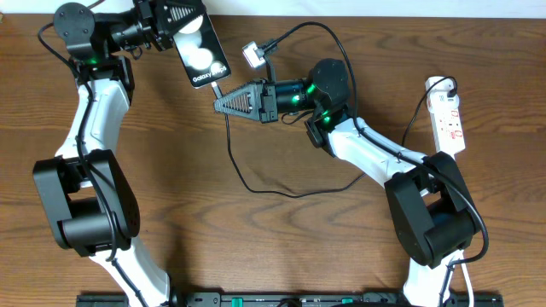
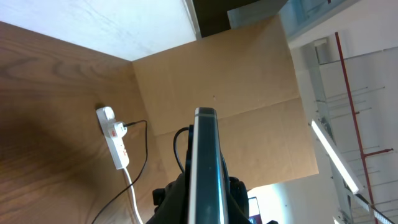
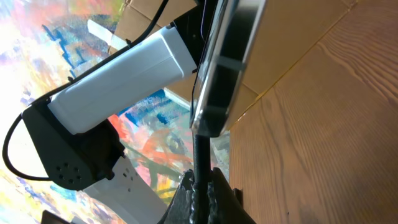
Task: Plug charger to phone and switch on socket
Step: 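Align the plug under the phone's port, holding the phone with the left gripper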
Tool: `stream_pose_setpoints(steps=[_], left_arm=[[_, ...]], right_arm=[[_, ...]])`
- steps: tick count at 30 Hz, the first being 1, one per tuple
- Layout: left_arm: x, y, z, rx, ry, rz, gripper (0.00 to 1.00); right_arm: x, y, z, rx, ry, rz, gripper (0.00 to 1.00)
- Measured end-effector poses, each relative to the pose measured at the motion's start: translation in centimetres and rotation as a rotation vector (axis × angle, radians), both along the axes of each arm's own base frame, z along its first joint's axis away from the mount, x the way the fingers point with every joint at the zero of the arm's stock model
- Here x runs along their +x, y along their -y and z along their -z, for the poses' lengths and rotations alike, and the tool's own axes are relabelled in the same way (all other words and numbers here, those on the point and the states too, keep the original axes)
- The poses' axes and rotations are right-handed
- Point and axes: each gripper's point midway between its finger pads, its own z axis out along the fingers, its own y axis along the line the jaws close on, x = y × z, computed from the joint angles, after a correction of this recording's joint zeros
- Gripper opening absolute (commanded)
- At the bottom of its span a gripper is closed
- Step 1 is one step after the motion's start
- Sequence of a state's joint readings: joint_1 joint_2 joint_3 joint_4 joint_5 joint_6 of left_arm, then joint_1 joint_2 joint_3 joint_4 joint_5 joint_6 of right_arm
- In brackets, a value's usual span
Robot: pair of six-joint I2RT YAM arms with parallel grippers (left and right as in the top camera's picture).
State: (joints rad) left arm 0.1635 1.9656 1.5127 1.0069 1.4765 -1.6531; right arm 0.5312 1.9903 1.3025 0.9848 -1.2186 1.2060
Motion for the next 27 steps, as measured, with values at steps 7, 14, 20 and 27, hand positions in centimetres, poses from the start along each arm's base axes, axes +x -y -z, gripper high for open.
stream_pose_setpoints(steps=[7, 14, 20, 27], left_arm=[[-0.01, 0.05, 0.00, 0.000, 0.000, 0.001, 0.08], [-0.06, 0.05, 0.03, 0.002, 0.001, 0.004, 0.07], [-0.26, 0.12, 0.14, 0.011, 0.009, 0.016, 0.07], [-0.29, 0.20, 0.14, 0.014, 0.018, 0.018, 0.07]], right_arm=[[-0.01, 0.00, 0.00, 0.000, -0.001, 0.000, 0.01], [0.00, 0.00, 0.00, -0.005, -0.025, -0.003, 0.01], [-0.09, 0.00, 0.03, -0.010, -0.046, -0.010, 0.01], [-0.09, 0.00, 0.03, -0.016, -0.072, -0.012, 0.01]])
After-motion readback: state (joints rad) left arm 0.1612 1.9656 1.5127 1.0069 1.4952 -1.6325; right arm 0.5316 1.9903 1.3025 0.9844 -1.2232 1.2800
